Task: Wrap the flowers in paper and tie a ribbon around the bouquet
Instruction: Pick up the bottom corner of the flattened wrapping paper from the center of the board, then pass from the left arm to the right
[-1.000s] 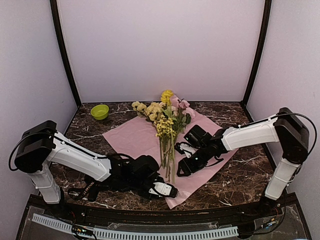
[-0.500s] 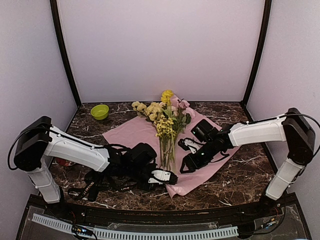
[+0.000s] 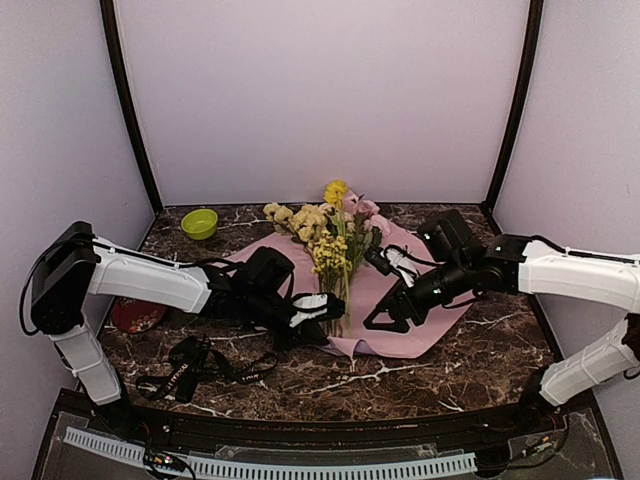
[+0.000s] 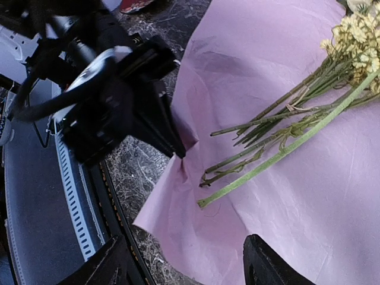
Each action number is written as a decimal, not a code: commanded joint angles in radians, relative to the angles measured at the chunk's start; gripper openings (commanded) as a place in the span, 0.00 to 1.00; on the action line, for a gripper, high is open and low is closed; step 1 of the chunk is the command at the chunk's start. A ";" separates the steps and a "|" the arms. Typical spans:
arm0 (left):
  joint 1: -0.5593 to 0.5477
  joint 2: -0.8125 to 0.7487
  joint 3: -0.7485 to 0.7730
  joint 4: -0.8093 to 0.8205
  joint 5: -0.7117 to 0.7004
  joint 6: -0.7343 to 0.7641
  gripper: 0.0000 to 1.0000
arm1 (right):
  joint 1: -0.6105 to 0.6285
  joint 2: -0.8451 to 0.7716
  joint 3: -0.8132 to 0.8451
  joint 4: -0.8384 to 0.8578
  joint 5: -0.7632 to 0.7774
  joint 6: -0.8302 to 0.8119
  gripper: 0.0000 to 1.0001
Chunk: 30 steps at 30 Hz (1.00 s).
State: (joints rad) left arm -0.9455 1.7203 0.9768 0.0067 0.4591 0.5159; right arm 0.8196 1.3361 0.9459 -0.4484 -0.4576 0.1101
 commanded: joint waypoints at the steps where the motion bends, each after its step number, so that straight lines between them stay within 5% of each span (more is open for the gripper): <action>1: 0.046 0.013 0.012 0.046 0.150 -0.083 0.00 | 0.044 -0.032 -0.061 0.013 0.054 -0.048 0.68; 12: 0.089 0.057 0.004 0.075 0.195 -0.116 0.00 | 0.056 0.027 -0.229 0.219 0.038 0.036 0.75; 17: 0.095 0.061 0.000 0.083 0.198 -0.126 0.00 | 0.056 0.061 -0.268 0.299 0.079 0.058 0.68; 19: 0.096 0.062 -0.002 0.090 0.199 -0.133 0.00 | 0.056 0.080 -0.270 0.323 0.087 0.066 0.58; 24: 0.099 0.053 0.000 0.075 0.202 -0.144 0.00 | 0.054 0.070 -0.275 0.327 0.125 0.085 0.00; 28: 0.099 0.005 0.006 0.015 0.254 -0.151 0.53 | 0.042 0.055 -0.250 0.260 0.147 0.074 0.00; 30: 0.099 -0.030 -0.024 0.008 0.273 -0.144 0.70 | 0.041 0.059 -0.235 0.238 0.137 0.068 0.00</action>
State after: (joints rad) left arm -0.8532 1.7802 0.9771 0.0597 0.6651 0.3737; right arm 0.8673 1.4139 0.6785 -0.1837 -0.3389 0.1844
